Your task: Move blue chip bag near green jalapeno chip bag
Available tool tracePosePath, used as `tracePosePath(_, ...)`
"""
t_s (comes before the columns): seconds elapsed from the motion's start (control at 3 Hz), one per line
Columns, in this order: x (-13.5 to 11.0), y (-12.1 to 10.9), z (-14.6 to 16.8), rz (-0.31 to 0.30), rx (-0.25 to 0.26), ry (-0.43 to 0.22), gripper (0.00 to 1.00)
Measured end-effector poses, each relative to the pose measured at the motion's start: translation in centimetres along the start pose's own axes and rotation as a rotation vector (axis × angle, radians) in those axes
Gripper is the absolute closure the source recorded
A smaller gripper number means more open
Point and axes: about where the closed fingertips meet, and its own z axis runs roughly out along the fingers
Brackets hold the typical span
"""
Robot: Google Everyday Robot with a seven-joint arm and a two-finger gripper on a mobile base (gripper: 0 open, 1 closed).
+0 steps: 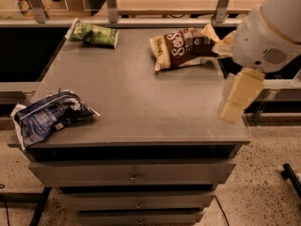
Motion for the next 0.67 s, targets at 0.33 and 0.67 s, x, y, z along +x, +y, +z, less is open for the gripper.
tracePosePath(0.33,-9.47,3.5,5.17,-0.133,-0.105,-0.185,0.0)
tracePosePath(0.67,-9.47,3.51,5.17,-0.133,-0.105,-0.185,0.0)
